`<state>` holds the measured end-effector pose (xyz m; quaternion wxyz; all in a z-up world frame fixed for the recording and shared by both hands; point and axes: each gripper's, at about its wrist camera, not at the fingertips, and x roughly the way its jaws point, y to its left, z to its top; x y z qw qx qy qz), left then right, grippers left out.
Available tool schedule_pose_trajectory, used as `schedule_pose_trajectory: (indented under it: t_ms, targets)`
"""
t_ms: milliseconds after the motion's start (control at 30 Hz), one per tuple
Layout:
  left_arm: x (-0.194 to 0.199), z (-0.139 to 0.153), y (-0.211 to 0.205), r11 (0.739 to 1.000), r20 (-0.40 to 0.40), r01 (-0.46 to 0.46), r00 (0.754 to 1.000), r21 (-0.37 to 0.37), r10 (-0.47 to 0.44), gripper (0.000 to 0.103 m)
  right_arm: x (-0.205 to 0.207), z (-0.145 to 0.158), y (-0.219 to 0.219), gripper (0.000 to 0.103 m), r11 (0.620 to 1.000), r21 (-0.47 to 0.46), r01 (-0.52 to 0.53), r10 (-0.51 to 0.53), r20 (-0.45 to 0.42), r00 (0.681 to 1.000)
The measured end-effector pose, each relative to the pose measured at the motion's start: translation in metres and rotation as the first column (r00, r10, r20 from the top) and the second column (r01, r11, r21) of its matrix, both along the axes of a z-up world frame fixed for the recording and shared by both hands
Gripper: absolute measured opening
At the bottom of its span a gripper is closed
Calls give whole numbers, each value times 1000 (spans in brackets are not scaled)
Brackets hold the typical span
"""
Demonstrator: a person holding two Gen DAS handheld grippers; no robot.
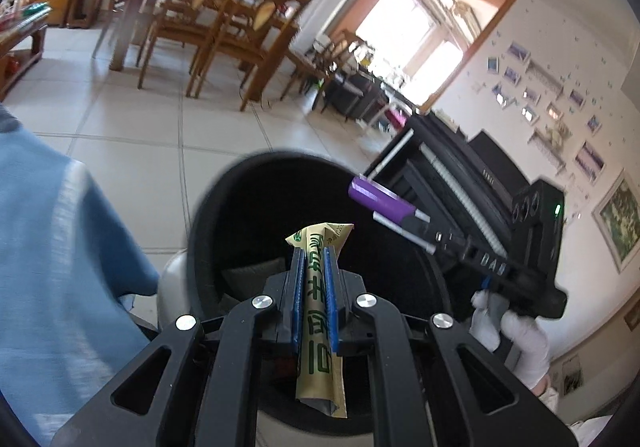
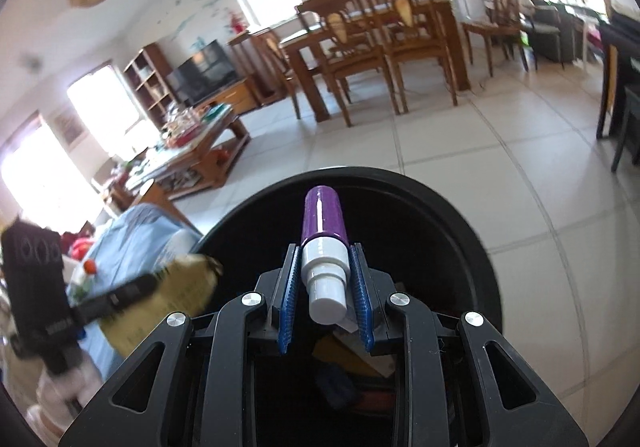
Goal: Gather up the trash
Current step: 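Carry the beige wrapper and purple spray bottle over the black bin, then open both tools to drop the wrapper and spray bottle into the bin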
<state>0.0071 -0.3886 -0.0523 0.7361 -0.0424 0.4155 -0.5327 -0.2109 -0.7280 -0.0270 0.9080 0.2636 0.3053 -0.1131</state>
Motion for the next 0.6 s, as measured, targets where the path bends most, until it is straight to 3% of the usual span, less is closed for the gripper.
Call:
schedule_pose_trajectory:
  t_ms: [200, 600]
  targets:
    - [-18, -19, -23, 996, 42, 46, 998, 82, -50, 11, 2, -12, -15, 25, 999, 35, 4, -4, 2, 1000]
    - [-43, -20, -39, 982, 188, 97, 974, 162, -127, 11, 13, -14, -17, 26, 997, 71, 8, -9, 13, 1000]
